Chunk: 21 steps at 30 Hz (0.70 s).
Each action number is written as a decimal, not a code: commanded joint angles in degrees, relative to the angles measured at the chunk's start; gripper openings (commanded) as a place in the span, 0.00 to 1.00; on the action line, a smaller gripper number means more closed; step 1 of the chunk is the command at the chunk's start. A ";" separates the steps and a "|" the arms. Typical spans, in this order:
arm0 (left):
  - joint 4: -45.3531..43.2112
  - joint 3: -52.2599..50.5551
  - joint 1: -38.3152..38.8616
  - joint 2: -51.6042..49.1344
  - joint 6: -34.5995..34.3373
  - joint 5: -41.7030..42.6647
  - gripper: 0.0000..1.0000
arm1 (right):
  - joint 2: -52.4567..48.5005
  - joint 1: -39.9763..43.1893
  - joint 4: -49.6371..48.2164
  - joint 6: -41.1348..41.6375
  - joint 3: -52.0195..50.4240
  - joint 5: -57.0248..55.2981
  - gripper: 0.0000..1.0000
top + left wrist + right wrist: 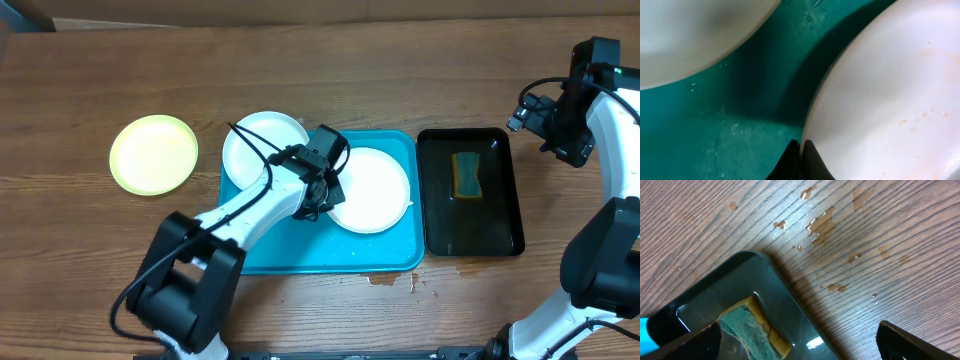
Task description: Clean dirty plates on tray and stack at the side
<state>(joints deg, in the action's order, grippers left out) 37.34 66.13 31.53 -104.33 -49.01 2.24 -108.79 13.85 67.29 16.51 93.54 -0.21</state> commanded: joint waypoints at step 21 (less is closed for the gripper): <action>8.96 7.63 -36.79 15.65 10.97 -7.19 0.04 | 1.42 -0.04 -0.13 0.22 0.59 0.26 1.00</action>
<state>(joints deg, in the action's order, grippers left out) 46.11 73.56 1.34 -88.31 -39.22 -5.82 -108.79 13.82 67.26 16.49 93.54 -0.19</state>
